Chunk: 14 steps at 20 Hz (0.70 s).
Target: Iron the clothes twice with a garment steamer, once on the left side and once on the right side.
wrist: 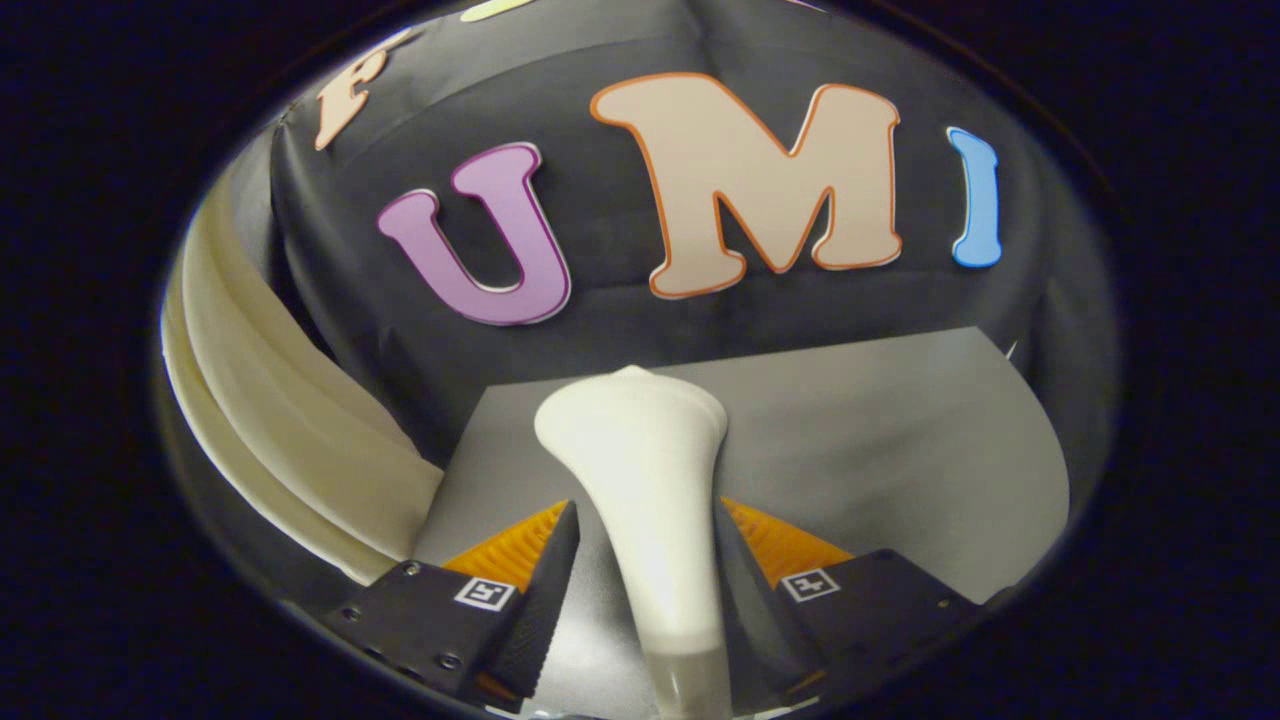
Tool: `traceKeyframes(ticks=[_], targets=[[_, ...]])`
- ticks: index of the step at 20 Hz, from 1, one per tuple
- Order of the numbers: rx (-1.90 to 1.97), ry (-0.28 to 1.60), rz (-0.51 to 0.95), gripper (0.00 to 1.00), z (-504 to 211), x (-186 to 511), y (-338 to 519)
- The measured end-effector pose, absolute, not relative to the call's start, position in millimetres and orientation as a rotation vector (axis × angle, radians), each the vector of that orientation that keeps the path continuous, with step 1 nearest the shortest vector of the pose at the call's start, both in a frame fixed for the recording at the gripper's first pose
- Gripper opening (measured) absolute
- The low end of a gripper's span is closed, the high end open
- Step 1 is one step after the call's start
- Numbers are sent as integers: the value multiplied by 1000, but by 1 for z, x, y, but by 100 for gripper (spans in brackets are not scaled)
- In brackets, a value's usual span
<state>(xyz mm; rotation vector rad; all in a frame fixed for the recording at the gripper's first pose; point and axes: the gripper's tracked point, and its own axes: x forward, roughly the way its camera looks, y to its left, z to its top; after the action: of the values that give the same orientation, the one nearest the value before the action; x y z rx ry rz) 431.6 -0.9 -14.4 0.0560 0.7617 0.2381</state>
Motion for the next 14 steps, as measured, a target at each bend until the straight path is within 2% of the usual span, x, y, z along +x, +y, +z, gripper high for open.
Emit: traceKeyframes(ticks=[3,8,14], targets=[[67,769,270,62,-13,430,2],[130,559,262,54,24,420,-22],[189,362,312,47,64,365,-48]])
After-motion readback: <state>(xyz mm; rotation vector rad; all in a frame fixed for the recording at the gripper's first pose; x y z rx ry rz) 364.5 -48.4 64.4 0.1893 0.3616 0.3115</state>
